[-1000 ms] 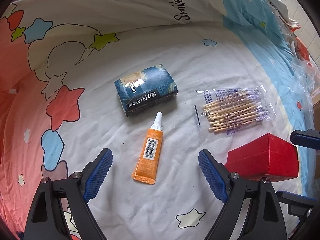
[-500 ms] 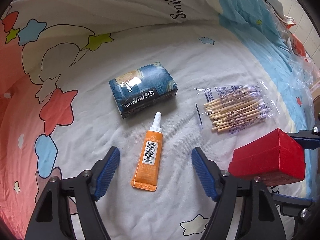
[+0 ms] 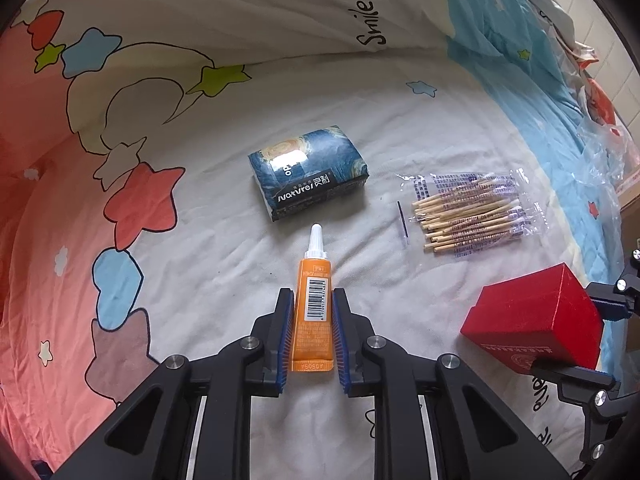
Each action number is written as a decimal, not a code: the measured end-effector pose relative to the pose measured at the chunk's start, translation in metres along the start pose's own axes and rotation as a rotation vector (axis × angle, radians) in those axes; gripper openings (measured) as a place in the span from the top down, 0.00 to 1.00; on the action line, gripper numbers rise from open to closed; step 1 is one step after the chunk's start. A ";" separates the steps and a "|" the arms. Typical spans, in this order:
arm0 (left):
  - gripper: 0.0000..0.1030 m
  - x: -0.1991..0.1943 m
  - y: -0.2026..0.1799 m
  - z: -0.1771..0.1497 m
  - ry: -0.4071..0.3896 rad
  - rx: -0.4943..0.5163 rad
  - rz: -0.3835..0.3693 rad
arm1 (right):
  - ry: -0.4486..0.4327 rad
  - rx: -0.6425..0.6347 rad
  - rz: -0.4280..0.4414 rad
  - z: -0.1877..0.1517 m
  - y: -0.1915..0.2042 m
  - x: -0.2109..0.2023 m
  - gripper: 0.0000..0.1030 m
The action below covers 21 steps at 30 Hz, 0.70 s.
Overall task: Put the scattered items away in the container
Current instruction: 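Close the left gripper on the orange tube while the right gripper grasps the red box, then carry the orange tube with the left gripper while the right gripper carries the red box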
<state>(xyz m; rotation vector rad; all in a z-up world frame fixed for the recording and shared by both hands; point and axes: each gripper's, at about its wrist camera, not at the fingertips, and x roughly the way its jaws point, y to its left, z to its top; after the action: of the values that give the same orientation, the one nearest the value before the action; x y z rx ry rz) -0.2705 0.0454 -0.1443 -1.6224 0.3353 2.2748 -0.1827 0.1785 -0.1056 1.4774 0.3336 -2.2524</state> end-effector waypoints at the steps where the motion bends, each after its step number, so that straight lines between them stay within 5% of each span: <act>1: 0.82 -0.002 0.001 0.001 -0.003 -0.003 -0.001 | -0.002 0.005 -0.001 0.000 0.000 -0.002 0.68; 21: 0.82 -0.063 -0.050 0.007 -0.029 0.098 -0.031 | -0.066 0.139 -0.086 -0.016 -0.006 -0.083 0.68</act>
<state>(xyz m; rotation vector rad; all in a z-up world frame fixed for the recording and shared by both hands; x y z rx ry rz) -0.2385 0.0862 -0.0826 -1.5342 0.4048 2.2210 -0.1438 0.2091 -0.0365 1.4787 0.2282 -2.4305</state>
